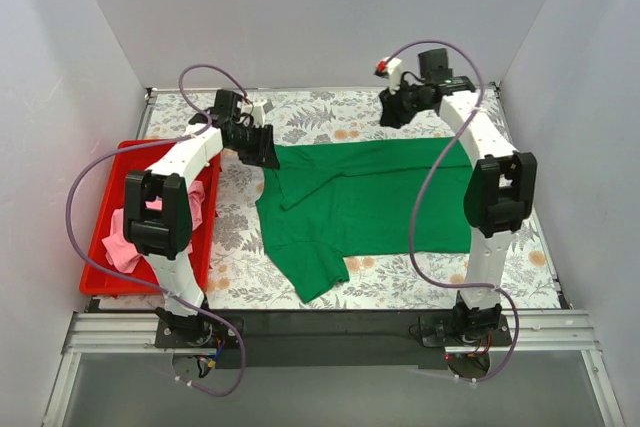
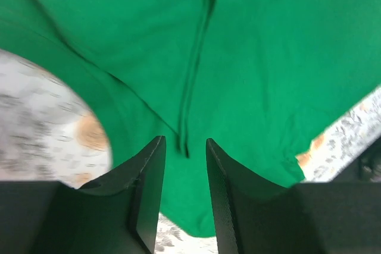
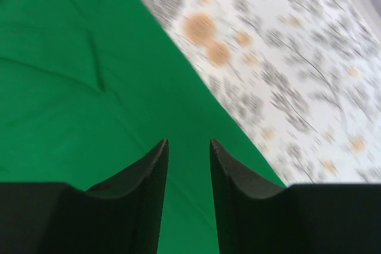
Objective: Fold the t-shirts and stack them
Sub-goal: Fold the tshirt
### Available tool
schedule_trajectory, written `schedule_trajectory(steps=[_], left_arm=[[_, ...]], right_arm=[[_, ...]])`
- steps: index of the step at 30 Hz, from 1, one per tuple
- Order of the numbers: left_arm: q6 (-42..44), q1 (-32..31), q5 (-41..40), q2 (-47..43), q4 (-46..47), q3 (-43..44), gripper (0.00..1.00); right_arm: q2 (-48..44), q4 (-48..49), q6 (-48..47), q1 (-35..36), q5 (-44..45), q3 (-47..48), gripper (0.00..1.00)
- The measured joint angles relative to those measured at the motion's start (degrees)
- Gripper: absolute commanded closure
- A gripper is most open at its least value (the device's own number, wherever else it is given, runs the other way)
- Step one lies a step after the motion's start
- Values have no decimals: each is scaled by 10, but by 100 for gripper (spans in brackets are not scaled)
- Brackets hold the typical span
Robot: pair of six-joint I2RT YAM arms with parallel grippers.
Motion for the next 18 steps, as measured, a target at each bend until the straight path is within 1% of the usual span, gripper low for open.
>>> schedule_trajectory(steps=[3,7,13,18], left_arm=[[-11,-9,22,0,4,-46,66],[-19,-23,27,1,0,-86,66],[-20,-35,29,1,5,-102,66],[-21,-44,28,3,11,-106,66]], right_arm=[[37,-2,30,55,-35,31,62],[106,-1,68,111,-70,69,62],[170,-2,100,155,-79,73,61],[189,1,114,176,-72,73,58]])
